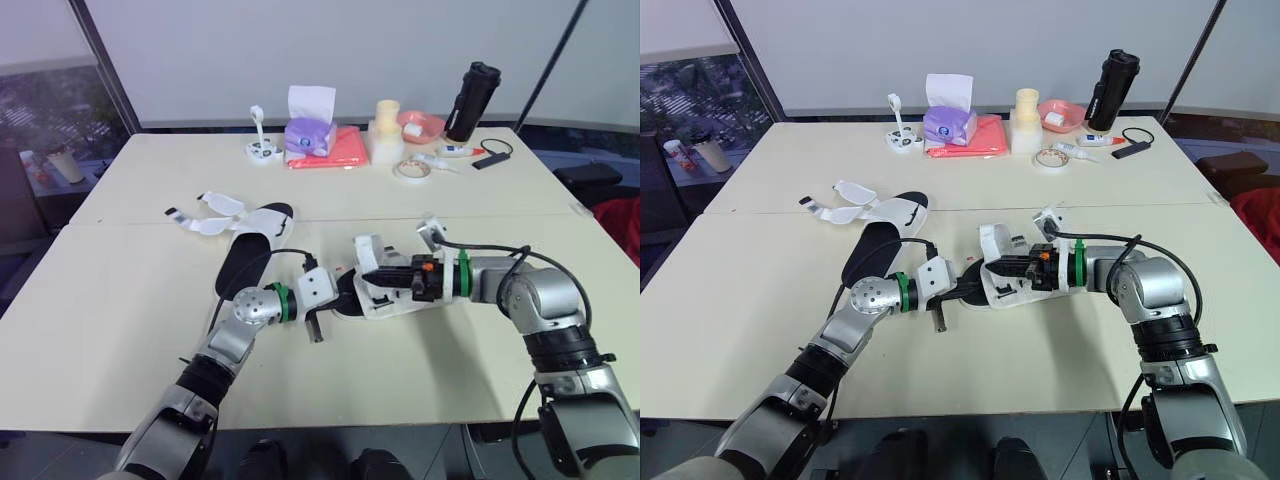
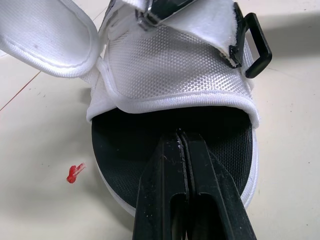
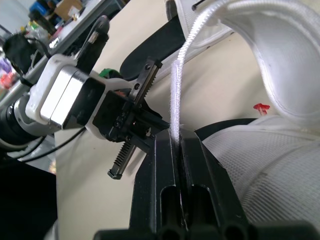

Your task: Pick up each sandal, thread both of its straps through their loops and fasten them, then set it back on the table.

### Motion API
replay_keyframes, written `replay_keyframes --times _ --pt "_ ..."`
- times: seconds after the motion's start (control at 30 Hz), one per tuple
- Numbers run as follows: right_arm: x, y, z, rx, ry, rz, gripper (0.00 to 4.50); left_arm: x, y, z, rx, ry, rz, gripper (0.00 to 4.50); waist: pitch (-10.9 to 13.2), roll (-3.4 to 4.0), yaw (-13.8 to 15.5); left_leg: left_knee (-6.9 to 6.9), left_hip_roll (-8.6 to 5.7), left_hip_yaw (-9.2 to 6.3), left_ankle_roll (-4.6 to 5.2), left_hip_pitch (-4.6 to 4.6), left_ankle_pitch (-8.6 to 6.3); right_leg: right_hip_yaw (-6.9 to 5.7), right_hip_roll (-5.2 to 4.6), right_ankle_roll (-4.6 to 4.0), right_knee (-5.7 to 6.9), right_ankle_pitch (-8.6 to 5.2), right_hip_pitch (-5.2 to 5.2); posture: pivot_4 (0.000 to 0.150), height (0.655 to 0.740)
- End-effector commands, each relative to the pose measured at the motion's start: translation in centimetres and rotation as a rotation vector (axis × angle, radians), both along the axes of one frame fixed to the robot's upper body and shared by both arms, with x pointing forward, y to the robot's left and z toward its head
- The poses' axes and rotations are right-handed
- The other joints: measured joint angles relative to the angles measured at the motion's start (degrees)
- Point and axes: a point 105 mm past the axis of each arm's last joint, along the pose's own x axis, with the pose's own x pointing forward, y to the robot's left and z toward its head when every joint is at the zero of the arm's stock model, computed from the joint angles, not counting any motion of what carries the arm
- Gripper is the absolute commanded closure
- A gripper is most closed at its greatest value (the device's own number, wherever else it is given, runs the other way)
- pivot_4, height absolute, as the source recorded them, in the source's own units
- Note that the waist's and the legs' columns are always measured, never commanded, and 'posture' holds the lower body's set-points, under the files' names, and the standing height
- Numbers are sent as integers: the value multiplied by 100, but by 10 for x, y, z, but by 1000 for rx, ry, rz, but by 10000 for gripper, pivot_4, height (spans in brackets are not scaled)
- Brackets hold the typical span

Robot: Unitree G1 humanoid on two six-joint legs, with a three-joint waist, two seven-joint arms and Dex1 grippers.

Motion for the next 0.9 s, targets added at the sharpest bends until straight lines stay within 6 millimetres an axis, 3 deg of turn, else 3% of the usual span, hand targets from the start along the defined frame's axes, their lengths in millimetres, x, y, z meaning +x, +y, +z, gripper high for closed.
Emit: replay_keyframes --times 0.03,0.4,0.6,0.9 --pt "0 -2 8 45 19 -3 44367 1 11 -23 65 63 41 45000 0 0 2 0 0 0 0 0 0 0 0 0 -1 0 0 1500 7400" --pt "-5 -1 6 63 62 10 44367 0 12 -24 70 64 39 45000 0 0 1 -2 0 1 0 0 0 1 0 0 -2 0 0 1500 7400" --pt "2 -4 15 131 85 -31 44367 0 12 -25 73 64 40 45000 0 0 1 -3 0 1 0 0 0 1 0 0 -2 0 -1 1500 7400" --pt "0 -5 8 100 86 -28 44367 0 12 -26 73 67 41 45000 0 0 1 -5 0 2 0 0 0 2 0 0 -3 0 -2 1500 7400"
